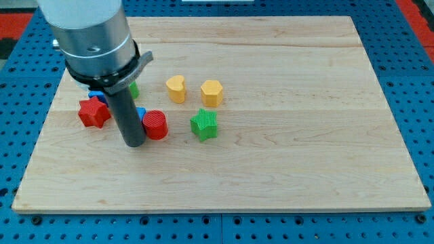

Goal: Tap the red circle

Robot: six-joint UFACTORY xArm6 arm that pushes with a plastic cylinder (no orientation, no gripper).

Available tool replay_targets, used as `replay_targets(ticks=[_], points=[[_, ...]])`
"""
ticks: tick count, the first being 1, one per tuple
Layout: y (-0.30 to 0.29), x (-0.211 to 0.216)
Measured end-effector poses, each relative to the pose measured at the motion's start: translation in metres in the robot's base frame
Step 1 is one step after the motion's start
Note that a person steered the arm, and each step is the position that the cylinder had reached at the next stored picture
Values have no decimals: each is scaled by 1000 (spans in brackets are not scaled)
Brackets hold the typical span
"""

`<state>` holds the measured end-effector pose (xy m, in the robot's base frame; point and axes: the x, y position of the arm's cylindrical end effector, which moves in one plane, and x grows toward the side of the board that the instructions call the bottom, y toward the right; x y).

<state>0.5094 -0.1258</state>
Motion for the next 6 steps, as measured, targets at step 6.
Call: replay_targets(ticks=[6], points=[[83, 13]])
